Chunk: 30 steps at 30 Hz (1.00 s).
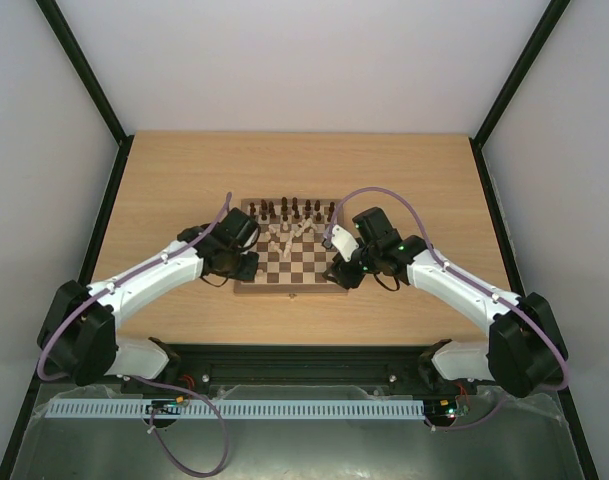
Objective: Set up the chess pieces on the board
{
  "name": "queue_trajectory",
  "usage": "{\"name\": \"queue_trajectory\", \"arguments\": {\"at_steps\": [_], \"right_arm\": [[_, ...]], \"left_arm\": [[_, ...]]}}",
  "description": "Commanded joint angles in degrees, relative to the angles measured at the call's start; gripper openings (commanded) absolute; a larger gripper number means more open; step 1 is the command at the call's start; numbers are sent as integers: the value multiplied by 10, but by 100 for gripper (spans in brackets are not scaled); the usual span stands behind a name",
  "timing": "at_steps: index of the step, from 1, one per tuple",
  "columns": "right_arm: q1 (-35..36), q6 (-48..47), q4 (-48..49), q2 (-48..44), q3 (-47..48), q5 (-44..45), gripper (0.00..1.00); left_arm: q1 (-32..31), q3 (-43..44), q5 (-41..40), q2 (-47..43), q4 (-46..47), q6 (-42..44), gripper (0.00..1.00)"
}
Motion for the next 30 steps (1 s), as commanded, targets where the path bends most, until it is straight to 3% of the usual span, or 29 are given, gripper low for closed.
{"name": "queue_trajectory", "arguments": {"at_steps": [1, 30], "right_arm": [[-3, -5, -10, 7, -5, -2, 54], [-3, -14, -13, 21, -5, 1, 54]], "left_arm": [[-5, -21, -7, 3, 12, -16, 13], [-10, -52, -34, 70, 65, -23, 14]]}}
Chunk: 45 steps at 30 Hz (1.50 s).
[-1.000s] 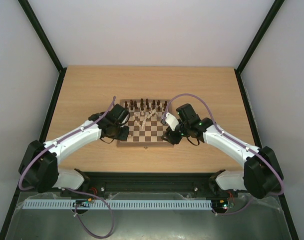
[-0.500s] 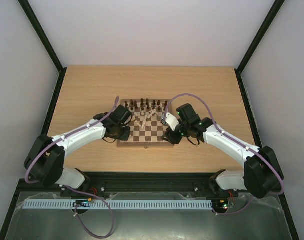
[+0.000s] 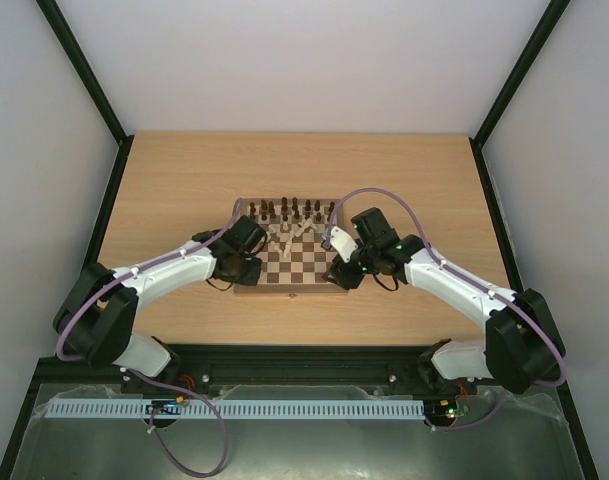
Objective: Set up the chess pieces on the board
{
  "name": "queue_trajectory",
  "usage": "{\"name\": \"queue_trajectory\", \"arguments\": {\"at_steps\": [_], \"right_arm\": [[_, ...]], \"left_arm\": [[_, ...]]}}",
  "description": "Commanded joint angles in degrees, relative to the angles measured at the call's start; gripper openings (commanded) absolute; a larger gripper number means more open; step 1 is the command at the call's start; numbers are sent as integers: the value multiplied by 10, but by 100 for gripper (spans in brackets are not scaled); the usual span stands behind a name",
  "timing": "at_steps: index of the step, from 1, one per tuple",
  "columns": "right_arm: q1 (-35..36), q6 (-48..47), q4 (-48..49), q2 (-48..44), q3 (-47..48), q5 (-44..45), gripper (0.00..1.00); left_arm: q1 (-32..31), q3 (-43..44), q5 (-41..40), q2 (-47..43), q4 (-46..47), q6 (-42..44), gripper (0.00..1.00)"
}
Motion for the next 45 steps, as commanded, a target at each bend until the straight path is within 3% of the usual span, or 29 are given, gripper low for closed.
{"name": "queue_trajectory", "arguments": {"at_steps": [1, 12, 17, 29, 45], "right_arm": [[-3, -8, -12, 10, -6, 1, 54], [-3, -8, -13, 9, -5, -2, 54], [-3, -9, -13, 9, -4, 1, 54], [-3, -10, -13, -4, -6, 18, 54], [-3, -16, -16, 2, -7, 19, 54]], "left_arm": [[-2, -8, -8, 7, 6, -5, 15], [-2, 55, -20, -38, -59, -1, 32], [-1, 96, -27, -28, -31, 20, 39], [15, 237, -27, 145, -1, 40, 33], [39, 264, -34, 224, 23, 36, 22]]}}
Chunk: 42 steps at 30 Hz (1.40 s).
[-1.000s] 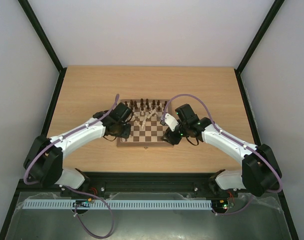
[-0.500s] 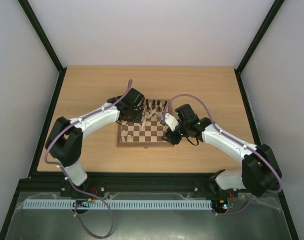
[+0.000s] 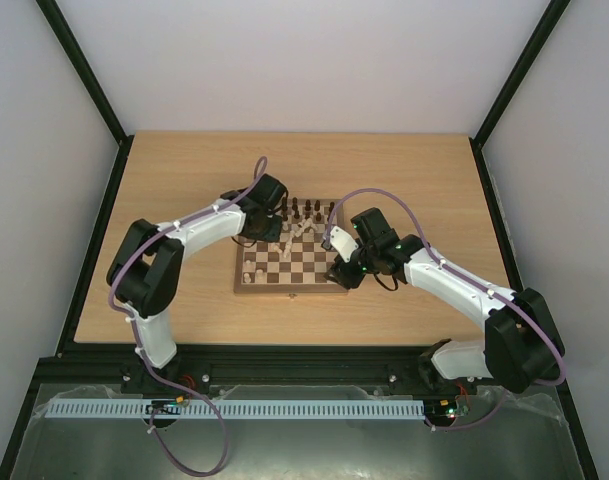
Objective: Set up the chess pieces on the board
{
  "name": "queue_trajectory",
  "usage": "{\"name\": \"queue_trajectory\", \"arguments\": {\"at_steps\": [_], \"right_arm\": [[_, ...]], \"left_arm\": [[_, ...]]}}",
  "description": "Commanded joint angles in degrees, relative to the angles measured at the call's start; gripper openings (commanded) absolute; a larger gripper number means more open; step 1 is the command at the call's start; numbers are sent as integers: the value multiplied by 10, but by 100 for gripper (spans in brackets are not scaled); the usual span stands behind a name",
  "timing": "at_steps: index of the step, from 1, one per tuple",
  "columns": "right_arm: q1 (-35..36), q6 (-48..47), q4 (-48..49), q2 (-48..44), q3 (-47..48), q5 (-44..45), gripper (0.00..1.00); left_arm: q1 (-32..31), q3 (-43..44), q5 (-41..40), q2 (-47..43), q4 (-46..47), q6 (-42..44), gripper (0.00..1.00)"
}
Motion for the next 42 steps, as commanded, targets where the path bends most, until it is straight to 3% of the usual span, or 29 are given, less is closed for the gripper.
{"name": "queue_trajectory", "arguments": {"at_steps": [1, 5, 16, 23, 29, 42], "right_arm": [[-3, -8, -16, -2, -7, -2, 54], [-3, -9, -17, -1, -6, -3, 54], [-3, -11, -20, 1, -7, -4, 54], [-3, -10, -21, 2, -6, -6, 54], [-3, -11, -22, 5, -5, -7, 54], [-3, -10, -25, 10, -3, -8, 54]], "left_arm": [[2, 19, 4, 19, 9, 1, 22], [4, 25, 5, 33, 15, 2, 22], [3, 18, -22, 18, 1, -2, 10], [3, -38, -21, -52, -11, -1, 9], [-11, -100, 44, -117, -21, 30, 11], [-29, -132, 54, -113, -35, 37, 11]]}}
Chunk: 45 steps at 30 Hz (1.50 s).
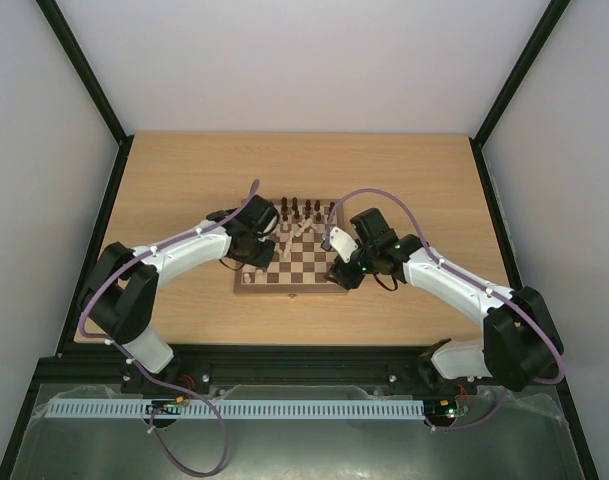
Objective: Set up the chess pieces on the board
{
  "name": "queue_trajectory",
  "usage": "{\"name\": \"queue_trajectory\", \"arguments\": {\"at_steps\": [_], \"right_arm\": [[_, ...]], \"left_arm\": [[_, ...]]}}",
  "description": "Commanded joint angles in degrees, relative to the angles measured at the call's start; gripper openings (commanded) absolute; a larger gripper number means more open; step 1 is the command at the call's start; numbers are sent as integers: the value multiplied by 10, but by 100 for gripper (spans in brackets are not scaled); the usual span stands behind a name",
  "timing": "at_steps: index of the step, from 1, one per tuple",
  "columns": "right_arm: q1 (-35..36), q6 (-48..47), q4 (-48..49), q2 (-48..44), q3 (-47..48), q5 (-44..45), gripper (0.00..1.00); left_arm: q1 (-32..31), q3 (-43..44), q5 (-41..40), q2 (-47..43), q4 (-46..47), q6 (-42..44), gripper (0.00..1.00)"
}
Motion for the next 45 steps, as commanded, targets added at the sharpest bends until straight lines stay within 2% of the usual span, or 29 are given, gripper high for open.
{"name": "queue_trajectory", "arguments": {"at_steps": [1, 23, 38, 43, 45], "right_arm": [[-2, -7, -24, 5, -3, -8, 54], [-3, -8, -25, 13, -4, -8, 54], [-2, 1, -23, 9, 6, -3, 54], [-2, 23, -31, 12, 46, 34, 53], [-2, 33, -31, 19, 69, 76, 52]], "left_arm": [[-4, -6, 3, 6, -15, 7, 11], [-9, -13, 10, 34, -3, 22, 12], [-3, 30, 4, 16, -18, 28, 27], [0, 45, 7, -16, -8, 29, 34], [2, 40, 9, -31, 8, 29, 38]]}}
